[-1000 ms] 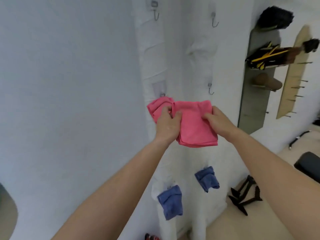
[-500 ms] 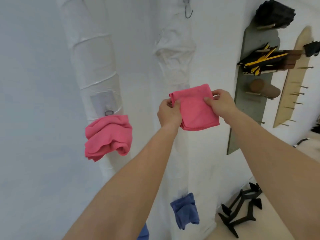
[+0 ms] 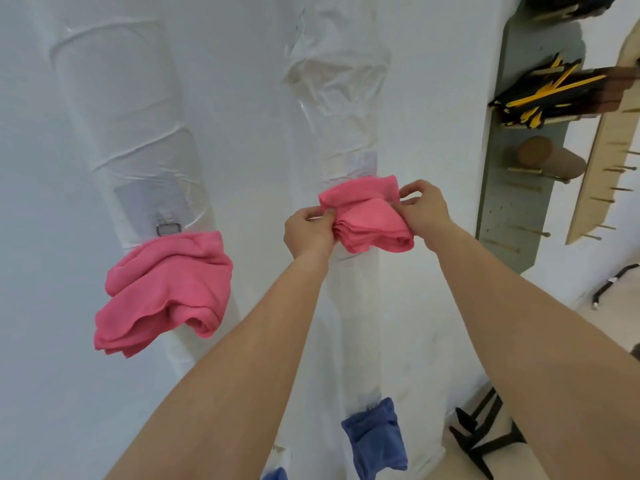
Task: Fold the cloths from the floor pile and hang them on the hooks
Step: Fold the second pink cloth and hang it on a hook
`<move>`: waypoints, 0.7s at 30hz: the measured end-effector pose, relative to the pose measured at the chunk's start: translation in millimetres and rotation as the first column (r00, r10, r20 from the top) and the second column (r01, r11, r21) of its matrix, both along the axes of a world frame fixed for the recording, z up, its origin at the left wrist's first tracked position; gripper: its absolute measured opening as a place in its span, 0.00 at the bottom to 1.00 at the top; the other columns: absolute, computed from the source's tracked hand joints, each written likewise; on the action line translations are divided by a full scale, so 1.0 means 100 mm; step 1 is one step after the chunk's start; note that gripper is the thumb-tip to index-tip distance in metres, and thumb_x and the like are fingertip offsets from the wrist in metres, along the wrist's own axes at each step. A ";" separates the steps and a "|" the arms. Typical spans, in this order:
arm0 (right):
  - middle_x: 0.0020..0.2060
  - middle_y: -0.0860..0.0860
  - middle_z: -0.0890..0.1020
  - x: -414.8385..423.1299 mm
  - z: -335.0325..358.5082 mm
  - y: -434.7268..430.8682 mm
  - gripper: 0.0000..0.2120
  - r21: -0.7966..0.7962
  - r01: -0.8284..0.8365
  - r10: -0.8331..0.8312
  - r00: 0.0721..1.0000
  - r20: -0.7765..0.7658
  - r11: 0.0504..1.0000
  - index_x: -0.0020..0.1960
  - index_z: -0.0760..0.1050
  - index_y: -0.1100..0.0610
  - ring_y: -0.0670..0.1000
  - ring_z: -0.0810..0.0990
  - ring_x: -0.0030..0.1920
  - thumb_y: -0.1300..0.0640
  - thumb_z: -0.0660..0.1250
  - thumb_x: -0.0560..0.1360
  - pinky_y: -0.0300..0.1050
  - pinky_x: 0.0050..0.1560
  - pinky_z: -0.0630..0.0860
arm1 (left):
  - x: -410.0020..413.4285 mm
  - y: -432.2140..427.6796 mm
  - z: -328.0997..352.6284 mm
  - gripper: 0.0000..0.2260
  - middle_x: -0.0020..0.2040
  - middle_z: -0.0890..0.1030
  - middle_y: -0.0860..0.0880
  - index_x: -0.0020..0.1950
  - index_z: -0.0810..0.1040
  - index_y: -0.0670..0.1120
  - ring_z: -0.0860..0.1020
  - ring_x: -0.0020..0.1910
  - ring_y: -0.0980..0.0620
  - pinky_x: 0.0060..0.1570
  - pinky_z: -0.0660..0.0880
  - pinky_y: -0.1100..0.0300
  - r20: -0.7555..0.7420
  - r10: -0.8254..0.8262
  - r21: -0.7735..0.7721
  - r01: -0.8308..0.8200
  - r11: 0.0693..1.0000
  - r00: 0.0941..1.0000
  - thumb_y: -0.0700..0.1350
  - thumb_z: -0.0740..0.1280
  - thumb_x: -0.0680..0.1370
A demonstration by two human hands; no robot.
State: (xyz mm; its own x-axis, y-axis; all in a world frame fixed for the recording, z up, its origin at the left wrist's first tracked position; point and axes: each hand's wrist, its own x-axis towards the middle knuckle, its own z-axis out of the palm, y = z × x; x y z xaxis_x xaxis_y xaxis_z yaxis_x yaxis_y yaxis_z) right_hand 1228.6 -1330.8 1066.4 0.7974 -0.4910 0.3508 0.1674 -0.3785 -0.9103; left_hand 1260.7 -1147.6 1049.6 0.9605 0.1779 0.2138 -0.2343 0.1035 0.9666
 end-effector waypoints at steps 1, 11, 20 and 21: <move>0.36 0.52 0.82 -0.01 -0.06 0.01 0.13 0.038 -0.023 0.022 1.000 0.006 0.999 0.49 0.71 0.55 0.53 0.79 0.35 0.59 0.73 0.71 0.45 0.34 0.75 | -0.01 0.02 -0.06 0.07 0.46 0.84 0.40 0.42 0.78 0.48 0.83 0.35 0.46 0.40 0.83 0.52 -0.037 -0.039 -0.033 0.037 0.999 0.999 0.44 0.76 0.72; 0.48 0.50 0.78 -0.18 0.10 -0.01 0.20 -0.187 -0.169 0.165 0.986 -0.037 0.968 0.49 0.81 0.62 0.50 0.77 0.48 0.44 0.68 0.75 0.47 0.49 0.74 | -0.20 0.10 0.11 0.09 0.52 0.73 0.51 0.45 0.80 0.46 0.76 0.46 0.54 0.48 0.74 0.62 0.560 -0.025 0.477 -0.298 0.827 0.828 0.33 0.70 0.71; 0.62 0.42 0.74 -0.34 0.36 0.02 0.28 -0.482 -0.302 0.279 0.953 -0.122 0.822 0.73 0.69 0.50 0.37 0.80 0.47 0.55 0.73 0.75 0.26 0.41 0.75 | -0.28 0.10 0.24 0.19 0.62 0.77 0.50 0.69 0.73 0.54 0.77 0.56 0.49 0.54 0.74 0.55 0.510 -0.305 0.763 -0.258 0.593 0.804 0.57 0.61 0.79; 0.62 0.43 0.75 -0.32 0.35 0.01 0.27 -0.516 -0.294 0.259 0.956 -0.141 0.805 0.72 0.70 0.49 0.38 0.80 0.46 0.55 0.72 0.75 0.28 0.42 0.75 | -0.26 0.09 0.22 0.21 0.63 0.76 0.50 0.71 0.71 0.55 0.77 0.57 0.49 0.53 0.75 0.54 0.505 -0.329 0.794 -0.281 0.540 0.798 0.57 0.61 0.79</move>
